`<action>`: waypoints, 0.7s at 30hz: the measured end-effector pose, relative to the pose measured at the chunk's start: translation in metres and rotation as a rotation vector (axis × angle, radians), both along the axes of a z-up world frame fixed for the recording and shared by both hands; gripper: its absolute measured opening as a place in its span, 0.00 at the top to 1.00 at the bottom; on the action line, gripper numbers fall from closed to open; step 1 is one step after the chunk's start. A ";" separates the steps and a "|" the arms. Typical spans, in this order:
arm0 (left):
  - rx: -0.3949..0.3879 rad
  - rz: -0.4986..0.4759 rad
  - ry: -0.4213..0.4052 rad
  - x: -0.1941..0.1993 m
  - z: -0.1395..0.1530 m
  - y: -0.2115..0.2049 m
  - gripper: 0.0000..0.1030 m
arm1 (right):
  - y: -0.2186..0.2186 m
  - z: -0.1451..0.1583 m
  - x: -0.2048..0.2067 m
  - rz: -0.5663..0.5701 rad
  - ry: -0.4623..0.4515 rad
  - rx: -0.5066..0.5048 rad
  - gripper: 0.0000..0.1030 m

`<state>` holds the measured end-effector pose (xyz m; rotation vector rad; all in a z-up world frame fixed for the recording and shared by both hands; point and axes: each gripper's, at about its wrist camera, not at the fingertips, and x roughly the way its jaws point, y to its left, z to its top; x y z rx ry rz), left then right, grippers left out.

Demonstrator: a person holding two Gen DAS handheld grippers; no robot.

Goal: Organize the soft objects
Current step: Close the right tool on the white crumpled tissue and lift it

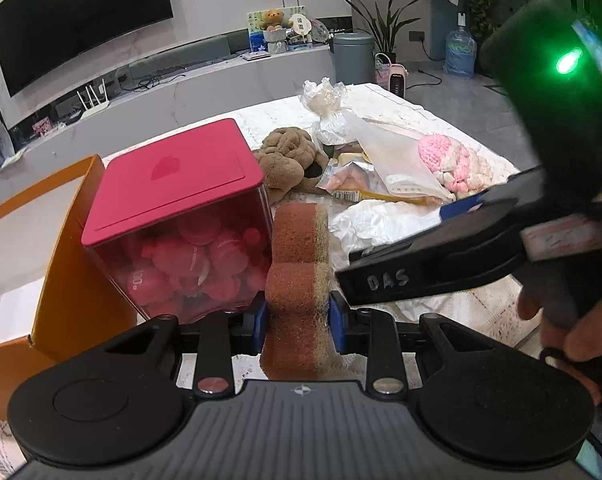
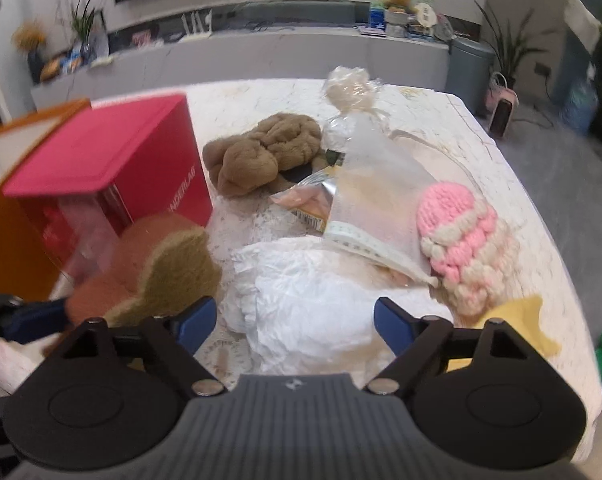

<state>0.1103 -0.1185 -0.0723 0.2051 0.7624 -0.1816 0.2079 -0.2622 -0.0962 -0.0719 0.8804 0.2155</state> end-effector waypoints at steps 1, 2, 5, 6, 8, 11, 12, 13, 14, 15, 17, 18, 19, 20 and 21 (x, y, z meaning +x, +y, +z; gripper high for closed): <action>-0.007 0.000 0.001 0.000 0.000 0.001 0.66 | 0.002 -0.003 0.003 0.007 0.010 -0.012 0.19; -0.012 0.000 0.000 0.001 0.000 0.001 0.66 | 0.002 -0.007 0.005 0.003 0.024 -0.019 0.19; -0.015 -0.003 -0.003 0.003 -0.002 0.000 0.66 | -0.003 -0.018 0.014 -0.019 0.093 0.000 0.19; -0.015 -0.002 0.000 0.004 -0.003 -0.001 0.67 | -0.004 -0.021 0.015 -0.028 0.114 0.002 0.19; -0.016 0.001 0.009 0.005 -0.005 -0.002 0.67 | -0.005 -0.025 0.017 -0.033 0.130 0.008 0.19; -0.014 0.005 0.014 0.005 -0.005 -0.003 0.67 | -0.005 -0.026 0.017 -0.039 0.127 -0.004 0.28; -0.013 0.006 0.014 0.005 -0.005 -0.003 0.67 | -0.005 -0.026 0.017 -0.046 0.121 -0.014 0.36; -0.012 0.006 0.013 0.004 -0.005 -0.003 0.67 | -0.006 -0.025 0.016 -0.053 0.116 -0.021 0.39; -0.011 0.006 0.011 0.004 -0.005 -0.003 0.67 | -0.008 -0.024 0.015 -0.062 0.110 -0.020 0.47; -0.011 0.006 0.009 0.004 -0.004 -0.003 0.67 | -0.010 -0.024 0.015 -0.070 0.106 -0.015 0.57; -0.006 0.002 0.000 0.004 -0.003 -0.004 0.67 | -0.016 -0.021 0.013 -0.090 0.100 -0.001 0.73; 0.000 0.001 -0.004 0.003 -0.002 -0.005 0.67 | -0.018 -0.020 0.012 -0.098 0.098 0.008 0.85; 0.001 0.002 -0.006 0.002 -0.002 -0.006 0.67 | -0.020 -0.019 0.011 -0.107 0.092 0.012 0.89; 0.002 0.003 -0.008 0.001 -0.001 -0.007 0.67 | -0.020 -0.018 0.009 -0.109 0.085 0.017 0.91; 0.005 0.004 -0.013 -0.001 0.000 -0.008 0.67 | -0.021 -0.016 0.008 -0.107 0.078 0.025 0.93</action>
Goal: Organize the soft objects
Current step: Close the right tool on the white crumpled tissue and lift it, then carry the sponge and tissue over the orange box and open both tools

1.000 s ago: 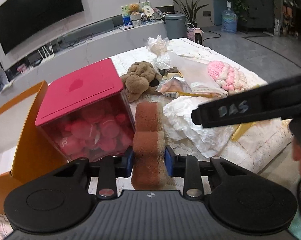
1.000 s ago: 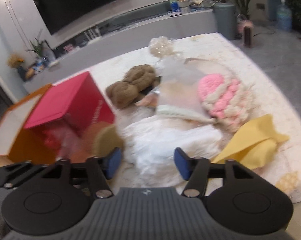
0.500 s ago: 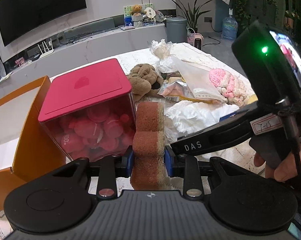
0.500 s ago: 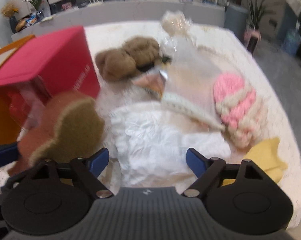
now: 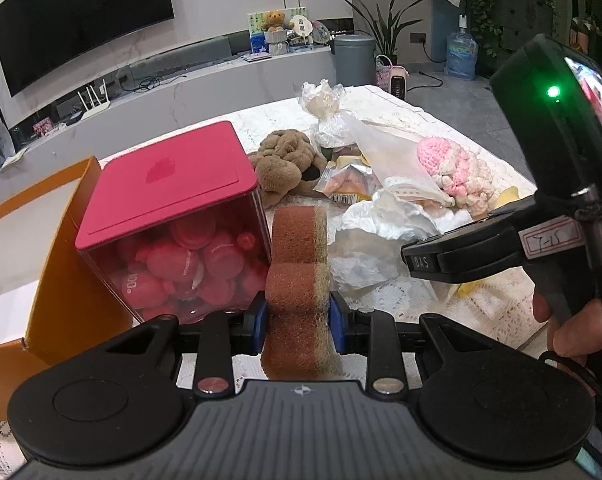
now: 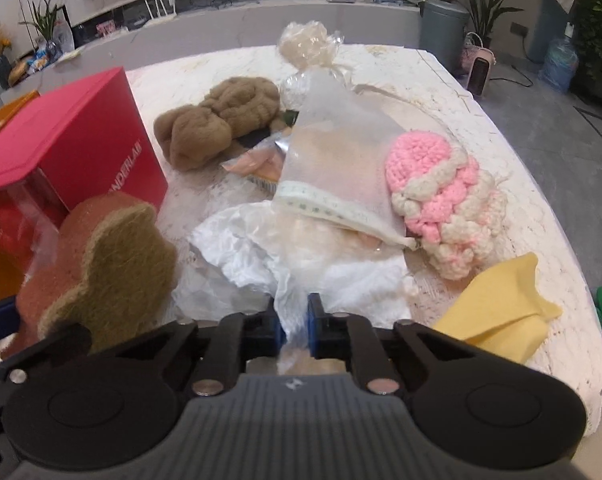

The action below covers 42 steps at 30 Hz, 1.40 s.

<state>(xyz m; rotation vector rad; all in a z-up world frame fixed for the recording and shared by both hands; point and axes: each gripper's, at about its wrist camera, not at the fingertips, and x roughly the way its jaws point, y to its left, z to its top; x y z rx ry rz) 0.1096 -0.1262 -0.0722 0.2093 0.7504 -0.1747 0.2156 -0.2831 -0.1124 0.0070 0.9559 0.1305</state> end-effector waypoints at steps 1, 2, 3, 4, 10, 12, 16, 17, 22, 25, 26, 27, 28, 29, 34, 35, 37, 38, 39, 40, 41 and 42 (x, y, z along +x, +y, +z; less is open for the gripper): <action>0.000 0.001 -0.004 -0.002 0.002 0.000 0.67 | 0.000 0.002 -0.002 0.005 -0.011 0.006 0.93; -0.002 0.002 -0.008 -0.003 0.004 0.000 0.67 | 0.000 0.005 -0.005 0.011 -0.022 0.013 0.94; -0.006 0.002 -0.012 -0.005 0.007 0.001 0.67 | 0.000 0.007 -0.007 0.016 -0.031 0.019 0.94; -0.006 0.001 -0.016 -0.007 0.010 0.002 0.67 | -0.001 0.010 -0.009 0.020 -0.037 0.029 0.94; -0.048 0.010 -0.033 -0.022 0.030 0.014 0.67 | -0.013 0.028 -0.023 0.034 -0.050 0.170 0.94; -0.065 0.010 -0.047 -0.028 0.037 0.018 0.67 | -0.018 0.035 -0.029 0.033 -0.053 0.248 0.94; -0.109 0.007 -0.078 -0.040 0.055 0.031 0.67 | -0.018 0.054 -0.045 0.043 -0.091 0.271 0.94; -0.120 0.007 -0.085 -0.044 0.059 0.034 0.67 | -0.017 0.062 -0.050 0.048 -0.107 0.275 0.94; -0.152 0.000 -0.146 -0.062 0.084 0.051 0.67 | -0.008 0.100 -0.074 0.072 -0.170 0.285 0.94; -0.184 0.012 -0.184 -0.073 0.098 0.069 0.67 | 0.000 0.124 -0.089 0.088 -0.220 0.262 0.94; -0.191 0.019 -0.198 -0.077 0.103 0.076 0.67 | 0.002 0.130 -0.092 0.094 -0.229 0.273 0.94; -0.194 0.027 -0.212 -0.079 0.107 0.081 0.67 | 0.004 0.137 -0.095 0.099 -0.237 0.287 0.94; -0.195 0.037 -0.228 -0.082 0.110 0.088 0.67 | 0.006 0.143 -0.099 0.103 -0.247 0.297 0.94; -0.195 0.048 -0.242 -0.084 0.113 0.094 0.67 | 0.010 0.149 -0.102 0.108 -0.258 0.301 0.94; -0.190 0.114 -0.310 -0.092 0.130 0.132 0.67 | 0.038 0.180 -0.114 0.149 -0.319 0.293 0.94; -0.190 0.127 -0.319 -0.092 0.132 0.137 0.67 | 0.045 0.187 -0.116 0.165 -0.327 0.305 0.94; -0.190 0.157 -0.334 -0.091 0.137 0.152 0.67 | 0.060 0.197 -0.117 0.196 -0.343 0.321 0.94; -0.192 0.171 -0.339 -0.090 0.139 0.159 0.67 | 0.069 0.201 -0.117 0.213 -0.351 0.322 0.94; -0.195 0.184 -0.341 -0.090 0.141 0.167 0.67 | 0.078 0.205 -0.117 0.230 -0.361 0.322 0.94; -0.201 0.195 -0.339 -0.089 0.142 0.175 0.67 | 0.087 0.208 -0.118 0.246 -0.367 0.323 0.94; -0.212 0.204 -0.335 -0.088 0.143 0.183 0.67 | 0.097 0.211 -0.118 0.266 -0.370 0.331 0.94; -0.232 0.213 -0.326 -0.085 0.145 0.193 0.67 | 0.106 0.213 -0.116 0.282 -0.367 0.344 0.94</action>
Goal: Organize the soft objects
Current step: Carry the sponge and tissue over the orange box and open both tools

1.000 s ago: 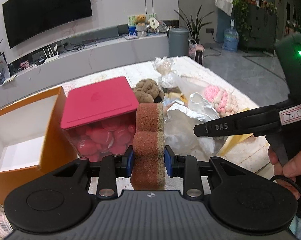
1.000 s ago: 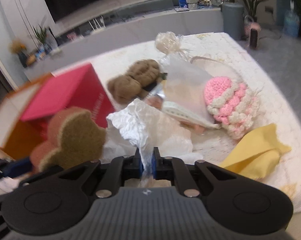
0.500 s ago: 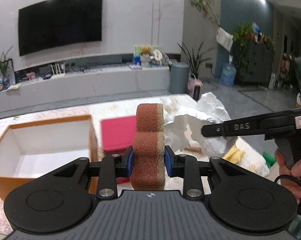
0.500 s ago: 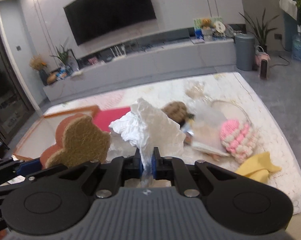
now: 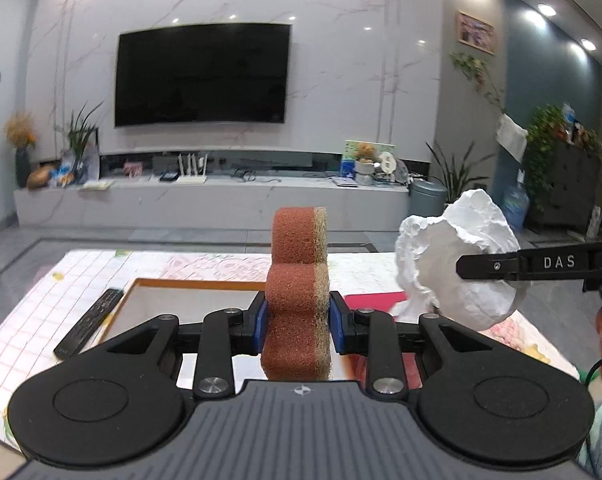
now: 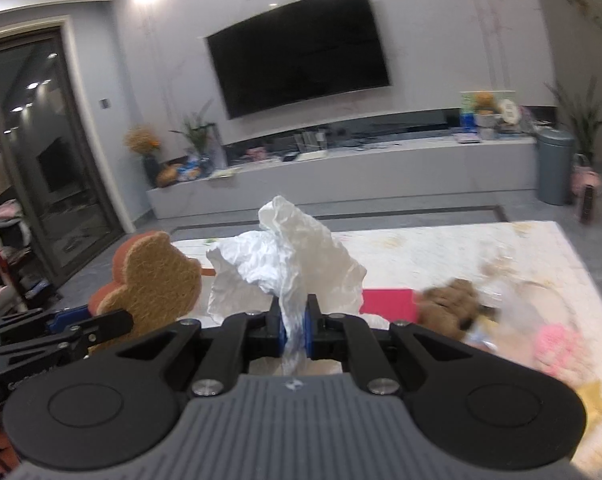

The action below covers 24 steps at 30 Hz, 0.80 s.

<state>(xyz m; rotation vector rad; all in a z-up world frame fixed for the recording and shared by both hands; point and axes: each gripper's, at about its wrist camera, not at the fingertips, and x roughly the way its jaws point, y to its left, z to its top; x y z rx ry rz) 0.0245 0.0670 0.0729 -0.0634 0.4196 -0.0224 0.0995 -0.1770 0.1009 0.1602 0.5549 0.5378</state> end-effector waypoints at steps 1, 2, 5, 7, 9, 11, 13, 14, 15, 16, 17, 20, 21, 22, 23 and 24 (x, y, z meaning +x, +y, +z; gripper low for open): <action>-0.018 0.005 0.007 0.004 0.000 0.009 0.67 | 0.010 0.002 0.003 0.024 0.011 0.013 0.94; -0.029 0.017 0.015 0.006 0.001 0.019 0.67 | 0.021 0.004 0.005 0.048 0.021 0.028 0.94; -0.041 0.061 0.027 0.013 -0.001 0.044 0.67 | 0.050 0.005 0.015 0.104 0.038 0.054 0.94; -0.068 0.077 0.049 0.019 -0.004 0.064 0.67 | 0.072 0.003 0.024 0.138 0.057 0.068 0.94; -0.086 0.102 0.075 0.027 -0.008 0.082 0.67 | 0.093 -0.002 0.035 0.171 0.086 0.078 0.94; -0.083 0.130 0.089 0.035 -0.012 0.097 0.67 | 0.114 -0.011 0.048 0.192 0.116 0.071 0.94; -0.100 0.137 0.124 0.045 -0.019 0.111 0.67 | 0.134 -0.020 0.058 0.205 0.122 0.028 0.94; -0.124 0.133 0.145 0.050 -0.024 0.119 0.67 | 0.145 -0.026 0.063 0.212 0.117 -0.012 0.94; -0.137 0.129 0.169 0.055 -0.029 0.124 0.67 | 0.155 -0.030 0.069 0.220 0.119 -0.046 0.94; -0.140 0.133 0.195 0.063 -0.033 0.127 0.67 | 0.164 -0.038 0.078 0.232 0.129 -0.072 0.94; -0.137 0.140 0.218 0.069 -0.038 0.130 0.67 | 0.172 -0.046 0.086 0.247 0.148 -0.091 0.94; -0.137 0.150 0.291 0.084 -0.053 0.142 0.67 | 0.199 -0.070 0.106 0.275 0.193 -0.157 0.93; -0.139 0.146 0.319 0.090 -0.058 0.146 0.67 | 0.207 -0.076 0.112 0.282 0.211 -0.182 0.93; -0.138 0.141 0.344 0.095 -0.063 0.148 0.67 | 0.215 -0.083 0.117 0.297 0.232 -0.202 0.93; -0.137 0.145 0.365 0.100 -0.068 0.151 0.67 | 0.222 -0.089 0.122 0.316 0.251 -0.215 0.93; -0.125 0.153 0.391 0.103 -0.074 0.152 0.67 | 0.228 -0.097 0.128 0.333 0.272 -0.228 0.93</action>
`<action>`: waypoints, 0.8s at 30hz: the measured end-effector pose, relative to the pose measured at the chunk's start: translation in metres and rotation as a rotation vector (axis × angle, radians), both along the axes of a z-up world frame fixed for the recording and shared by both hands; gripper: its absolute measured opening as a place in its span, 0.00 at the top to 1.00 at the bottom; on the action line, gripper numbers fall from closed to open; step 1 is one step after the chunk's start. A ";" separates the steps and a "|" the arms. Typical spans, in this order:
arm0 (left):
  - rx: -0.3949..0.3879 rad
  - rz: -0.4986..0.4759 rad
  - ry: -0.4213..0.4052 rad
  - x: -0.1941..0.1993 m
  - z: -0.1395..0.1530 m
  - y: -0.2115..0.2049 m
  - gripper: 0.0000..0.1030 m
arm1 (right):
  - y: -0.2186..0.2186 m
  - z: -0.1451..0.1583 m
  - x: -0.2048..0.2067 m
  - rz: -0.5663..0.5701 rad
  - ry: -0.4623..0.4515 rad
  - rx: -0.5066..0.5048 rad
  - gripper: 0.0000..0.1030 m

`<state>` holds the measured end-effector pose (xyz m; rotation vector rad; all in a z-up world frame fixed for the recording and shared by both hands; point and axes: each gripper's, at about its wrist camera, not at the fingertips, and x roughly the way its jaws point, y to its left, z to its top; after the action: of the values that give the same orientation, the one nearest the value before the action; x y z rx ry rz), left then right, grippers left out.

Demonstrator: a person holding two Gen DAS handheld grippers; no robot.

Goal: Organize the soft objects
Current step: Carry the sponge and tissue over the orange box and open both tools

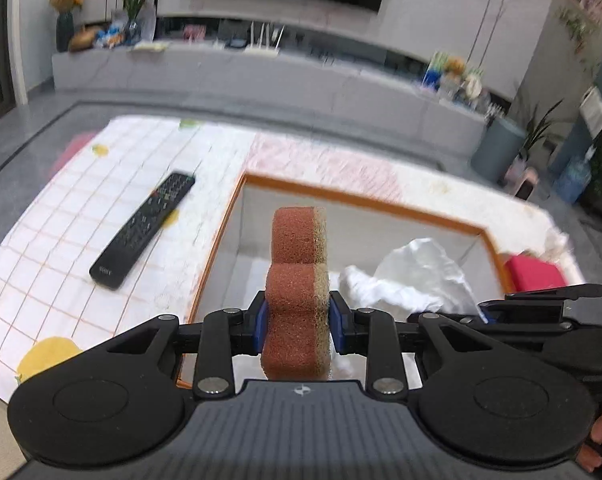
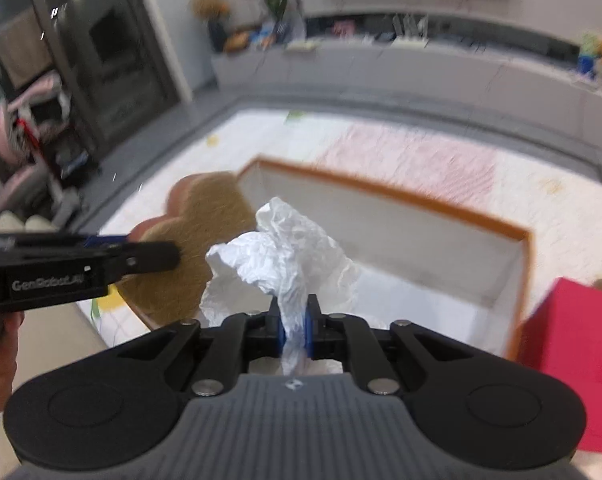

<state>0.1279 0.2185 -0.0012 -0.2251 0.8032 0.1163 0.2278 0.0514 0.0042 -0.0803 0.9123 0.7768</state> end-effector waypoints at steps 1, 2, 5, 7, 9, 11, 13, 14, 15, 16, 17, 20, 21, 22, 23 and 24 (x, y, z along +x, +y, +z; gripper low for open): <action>0.009 0.000 0.023 0.002 -0.005 0.001 0.67 | 0.007 -0.007 0.005 0.013 0.017 -0.018 0.93; 0.014 0.002 0.046 0.005 -0.010 0.002 0.67 | 0.015 -0.014 0.010 0.028 0.035 -0.033 0.93; 0.022 0.012 0.095 0.004 -0.021 0.006 0.67 | 0.032 -0.033 0.022 0.071 0.093 -0.056 0.93; 0.032 0.018 0.117 0.004 -0.026 0.009 0.67 | 0.041 -0.045 0.024 0.094 0.122 -0.065 0.93; 0.038 0.017 0.137 0.005 -0.027 0.011 0.67 | 0.050 -0.054 0.025 0.112 0.151 -0.069 0.93; 0.046 0.016 0.152 0.006 -0.030 0.013 0.67 | 0.054 -0.064 0.025 0.126 0.189 -0.065 0.93; 0.059 0.015 0.166 0.007 -0.032 0.013 0.66 | 0.059 -0.072 0.026 0.135 0.223 -0.066 0.93; 0.065 0.011 0.166 0.007 -0.032 0.012 0.66 | 0.061 -0.075 0.025 0.141 0.233 -0.071 0.92; 0.069 0.008 0.167 0.006 -0.031 0.011 0.66 | 0.065 -0.078 0.024 0.145 0.240 -0.076 0.92; 0.070 0.006 0.169 0.008 -0.030 0.012 0.66 | 0.067 -0.080 0.024 0.148 0.247 -0.082 0.92; 0.072 0.008 0.170 0.009 -0.030 0.012 0.66 | 0.070 -0.080 0.023 0.150 0.255 -0.089 0.89; 0.087 0.010 0.167 0.010 -0.029 0.011 0.61 | 0.073 -0.083 0.024 0.150 0.268 -0.096 0.86; 0.084 0.012 0.162 0.009 -0.028 0.011 0.59 | 0.073 -0.084 0.024 0.146 0.273 -0.094 0.80; 0.083 0.013 0.158 0.008 -0.026 0.012 0.57 | 0.073 -0.084 0.024 0.143 0.276 -0.091 0.79; 0.081 0.011 0.153 0.006 -0.024 0.012 0.56 | 0.072 -0.082 0.024 0.141 0.272 -0.091 0.75; 0.077 0.010 0.145 0.004 -0.021 0.013 0.54 | 0.071 -0.081 0.024 0.137 0.270 -0.092 0.70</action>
<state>0.1324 0.2315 -0.0225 -0.1494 0.9404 0.1740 0.2519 0.1219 -0.0768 -0.1218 1.2091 0.8861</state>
